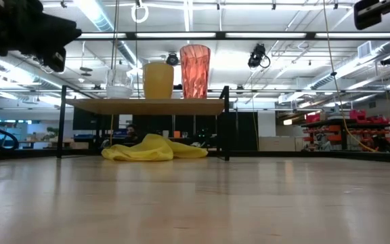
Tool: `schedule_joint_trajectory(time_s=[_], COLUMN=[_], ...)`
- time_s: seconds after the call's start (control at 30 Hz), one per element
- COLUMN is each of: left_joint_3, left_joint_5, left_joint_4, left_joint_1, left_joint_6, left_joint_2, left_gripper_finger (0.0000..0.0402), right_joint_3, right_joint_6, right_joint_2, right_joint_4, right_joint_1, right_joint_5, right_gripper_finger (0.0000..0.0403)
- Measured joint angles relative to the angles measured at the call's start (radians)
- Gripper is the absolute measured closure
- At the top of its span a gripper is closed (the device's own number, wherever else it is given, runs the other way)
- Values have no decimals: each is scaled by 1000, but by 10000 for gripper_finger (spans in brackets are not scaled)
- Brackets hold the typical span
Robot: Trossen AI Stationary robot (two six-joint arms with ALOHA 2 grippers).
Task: Stack small to large cups/mugs on shelf
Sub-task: Return to Home Position
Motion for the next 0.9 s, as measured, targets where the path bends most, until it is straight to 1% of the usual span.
schedule_joint_trajectory(time_s=[0.27, 0.4, 0.53, 0.6, 0.77, 0.9], left_joint_3=[-4, -64, -77, -79, -79, -79], left_joint_5=[0, -1, -2, -2, 1, 0], left_joint_4=[-5, 40, 58, 27, 12, 13], left_joint_1=[0, 0, 0, 0, 0, 0], left_joint_6=[-23, -7, 2, 14, 52, 54], left_joint_2=[2, 1, 0, 1, 1, 1], left_gripper_finger=[316, 322, 322, 319, 313, 311], right_joint_3=[0, 0, 0, 0, 0, 0], right_joint_6=[-8, -20, -36, -66, -148, -125], right_joint_2=[0, 0, 0, 0, 0, 0], right_joint_4=[-54, -84, -102, -139, -268, -331], right_joint_1=[0, 0, 0, 0, 0, 0], right_joint_5=[16, 41, 41, 41, 42, 42], right_gripper_finger=[389, 389, 389, 389, 389, 389])
